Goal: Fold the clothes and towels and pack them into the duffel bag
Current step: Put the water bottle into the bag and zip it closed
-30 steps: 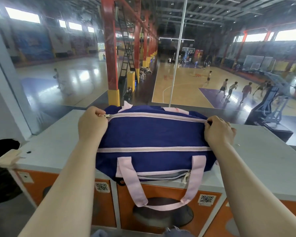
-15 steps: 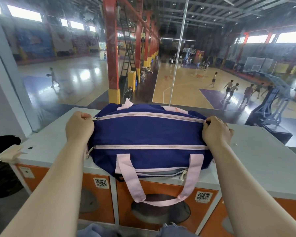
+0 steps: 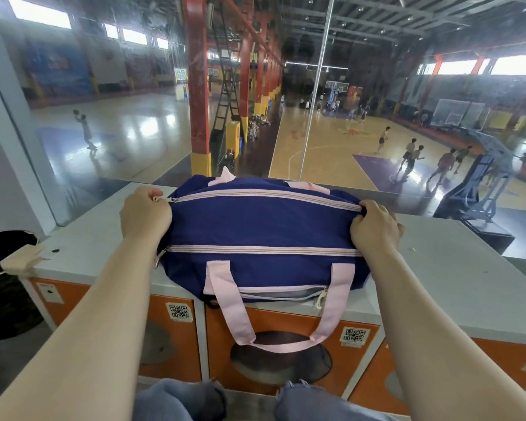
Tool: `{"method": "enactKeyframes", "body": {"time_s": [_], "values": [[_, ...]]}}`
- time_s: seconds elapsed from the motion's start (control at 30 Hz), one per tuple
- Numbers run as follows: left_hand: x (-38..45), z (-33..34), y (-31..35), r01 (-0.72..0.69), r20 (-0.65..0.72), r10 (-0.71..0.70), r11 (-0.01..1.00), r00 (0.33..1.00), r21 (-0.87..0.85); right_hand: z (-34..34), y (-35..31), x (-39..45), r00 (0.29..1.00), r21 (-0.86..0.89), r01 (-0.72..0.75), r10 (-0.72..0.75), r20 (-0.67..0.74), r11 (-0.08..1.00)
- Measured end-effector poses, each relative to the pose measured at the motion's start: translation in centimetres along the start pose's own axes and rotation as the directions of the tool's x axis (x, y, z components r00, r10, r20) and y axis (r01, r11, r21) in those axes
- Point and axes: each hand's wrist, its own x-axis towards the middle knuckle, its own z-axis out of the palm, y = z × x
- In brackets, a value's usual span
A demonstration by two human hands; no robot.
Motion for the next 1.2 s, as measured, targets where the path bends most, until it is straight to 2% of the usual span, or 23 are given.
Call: {"method": "enactKeyframes", "body": {"time_s": [0.1, 0.17, 0.23, 0.33, 0.4, 0.47, 0.57, 0.63, 0.7, 0.77, 0.83, 0.87, 0.93, 1.03, 1.13, 1.2], "values": [[-1.8, 0.7, 2.5, -0.224, -0.03, 0.232, 0.961, 0.972, 0.162, -0.4, -0.2, -0.9, 0.999, 0.067, 0.033, -0.034, 0.01, 0.997], [-3.5, 1.5, 4.3, -0.42, -0.036, 0.445, 0.868, 0.895, 0.266, -0.7, -0.3, -1.8, 0.998, 0.076, 0.057, -0.058, 0.007, 0.995], [-5.3, 2.8, 5.4, -0.557, -0.007, 0.567, 0.81, 0.824, 0.183, -1.0, -0.6, -2.7, 0.997, 0.082, 0.076, -0.076, 0.0, 0.994], [-9.4, 4.8, 6.6, -0.683, 0.142, 0.678, 0.73, 0.721, -0.017, -1.4, -1.6, -4.3, 0.993, 0.114, 0.116, -0.116, -0.008, 0.987], [-12.2, 5.6, 7.3, -0.757, 0.29, 0.74, 0.649, 0.606, -0.076, -1.8, -2.2, -5.1, 0.981, 0.119, 0.194, -0.19, -0.047, 0.974], [-14.3, 6.4, 7.5, -0.821, 0.43, 0.76, 0.567, 0.488, -0.072, -2.5, -2.4, -5.9, 0.951, 0.169, 0.309, -0.31, -0.021, 0.936], [-16.1, 7.3, 7.2, -0.882, 0.584, 0.73, 0.469, 0.356, -0.047, -3.7, -2.3, -7.2, 0.902, 0.212, 0.371, -0.405, 0.147, 0.904], [-17.1, 7.8, 6.6, -0.914, 0.662, 0.69, 0.406, 0.294, -0.018, -3.4, -1.5, -7.2, 0.892, 0.093, 0.34, -0.352, 0.283, 0.936], [-17.8, 8.2, 6.1, -0.923, 0.726, 0.627, 0.383, 0.283, 0.029, -3.4, -0.6, -7.0, 0.906, -0.07, 0.222, -0.179, 0.384, 0.973], [-18.5, 8.6, 5.8, -0.917, 0.755, 0.579, 0.391, 0.308, 0.074, -3.7, 0.3, -7.1, 0.881, -0.11, 0.043, 0.014, 0.473, 0.993], [-18.9, 9.0, 5.8, -0.901, 0.751, 0.554, 0.417, 0.358, 0.121, -4.4, 0.9, -7.8, 0.778, -0.096, -0.121, 0.154, 0.609, 0.988], [-19.1, 9.2, 5.8, -0.889, 0.74, 0.549, 0.435, 0.388, 0.144, -4.5, 1.0, -8.3, 0.731, -0.115, -0.148, 0.187, 0.657, 0.982], [-19.3, 9.5, 5.8, -0.868, 0.713, 0.542, 0.458, 0.444, 0.192, -4.1, 1.5, -8.8, 0.728, -0.148, -0.149, 0.21, 0.653, 0.978], [-19.4, 10.1, 5.7, -0.846, 0.687, 0.525, 0.462, 0.502, 0.265, -2.8, 1.9, -9.0, 0.826, -0.105, -0.099, 0.141, 0.546, 0.99], [-19.5, 10.8, 5.3, -0.837, 0.677, 0.52, 0.468, 0.521, 0.285, -2.2, 2.3, -9.3, 0.886, -0.011, -0.035, 0.036, 0.462, 0.999], [-19.7, 11.2, 5.1, -0.835, 0.655, 0.542, 0.477, 0.526, 0.276, -1.8, 2.6, -9.2, 0.909, -0.01, -0.002, 0.007, 0.417, 1.0]]}}
